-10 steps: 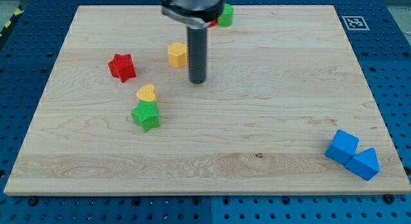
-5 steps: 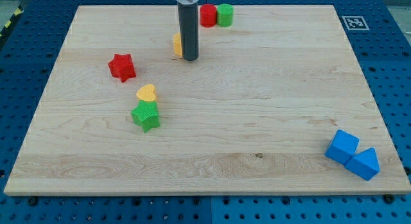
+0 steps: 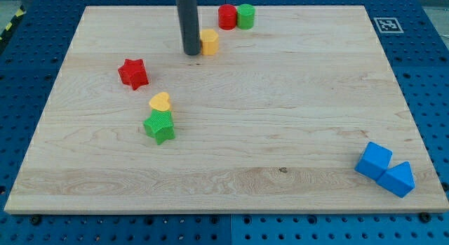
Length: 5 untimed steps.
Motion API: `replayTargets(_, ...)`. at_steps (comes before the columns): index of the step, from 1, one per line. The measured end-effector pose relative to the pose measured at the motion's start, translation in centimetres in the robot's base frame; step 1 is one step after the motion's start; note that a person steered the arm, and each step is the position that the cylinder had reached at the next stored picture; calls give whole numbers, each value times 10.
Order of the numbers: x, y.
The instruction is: Slide the yellow hexagon below the green circle
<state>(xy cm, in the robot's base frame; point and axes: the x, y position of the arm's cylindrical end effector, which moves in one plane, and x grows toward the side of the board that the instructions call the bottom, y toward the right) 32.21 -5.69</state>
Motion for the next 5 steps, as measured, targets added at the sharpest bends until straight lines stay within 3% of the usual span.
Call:
replayTargets(4,-38,57)
replayTargets(5,-37,40)
